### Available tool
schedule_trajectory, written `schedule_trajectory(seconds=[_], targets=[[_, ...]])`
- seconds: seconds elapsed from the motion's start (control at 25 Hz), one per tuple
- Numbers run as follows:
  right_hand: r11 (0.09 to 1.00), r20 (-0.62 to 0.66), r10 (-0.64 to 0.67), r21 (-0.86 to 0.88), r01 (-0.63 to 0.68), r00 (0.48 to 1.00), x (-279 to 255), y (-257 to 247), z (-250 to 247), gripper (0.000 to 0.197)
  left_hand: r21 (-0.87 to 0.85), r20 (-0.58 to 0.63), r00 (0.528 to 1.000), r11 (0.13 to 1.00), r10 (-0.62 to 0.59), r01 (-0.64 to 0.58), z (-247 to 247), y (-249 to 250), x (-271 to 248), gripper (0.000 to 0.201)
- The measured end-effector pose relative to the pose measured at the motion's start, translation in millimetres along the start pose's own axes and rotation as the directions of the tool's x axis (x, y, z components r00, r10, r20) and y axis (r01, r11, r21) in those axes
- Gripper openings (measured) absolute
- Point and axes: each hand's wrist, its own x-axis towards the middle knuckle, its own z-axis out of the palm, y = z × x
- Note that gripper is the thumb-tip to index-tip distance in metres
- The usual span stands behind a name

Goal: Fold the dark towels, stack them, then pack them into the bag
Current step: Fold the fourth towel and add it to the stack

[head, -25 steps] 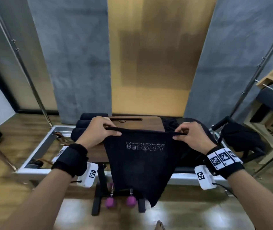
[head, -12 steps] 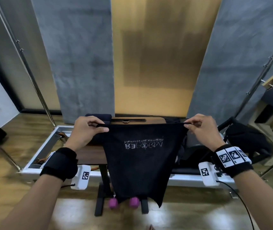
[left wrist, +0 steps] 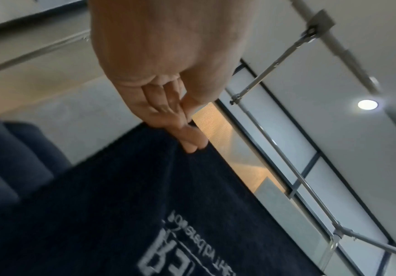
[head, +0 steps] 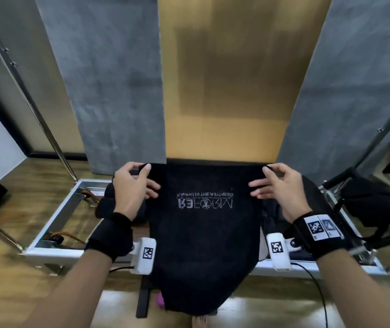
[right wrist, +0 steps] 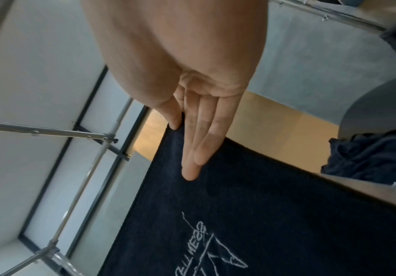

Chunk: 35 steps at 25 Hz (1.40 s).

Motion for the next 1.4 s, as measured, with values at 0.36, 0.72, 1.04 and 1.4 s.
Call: schedule_trajectory(seconds=[0.36, 0.72, 1.04, 1.4], targets=[[0.912, -0.133, 0.397, 0.166, -0.375, 0.908, 130.3, 120.3, 35.7, 0.009, -0.189, -0.08, 0.92, 0.912, -0.384, 0.365, 94.7, -104.6, 95.9, 0.006], [0.865, -0.209, 0.501, 0.096, -0.492, 0.84, 240.0, 185.4, 53.8, 0.007, -0.136, -0.196, 0.837, 0.86, -0.511, 0.492, 153.4, -166.3, 179.1, 0.006], [0.893, -0.232, 0.448, 0.074, -0.444, 0.863, 237.5, 200.7, 64.4, 0.034, 0.005, -0.082, 0.888, 0.891, -0.453, 0.455, 150.4, -180.2, 162.6, 0.042], [0.886, -0.06, 0.43, -0.165, -0.434, 0.901, 97.0, 172.8, 67.5, 0.012, 0.358, 0.185, 0.943, 0.912, -0.277, 0.198, 90.5, -164.4, 45.7, 0.014]])
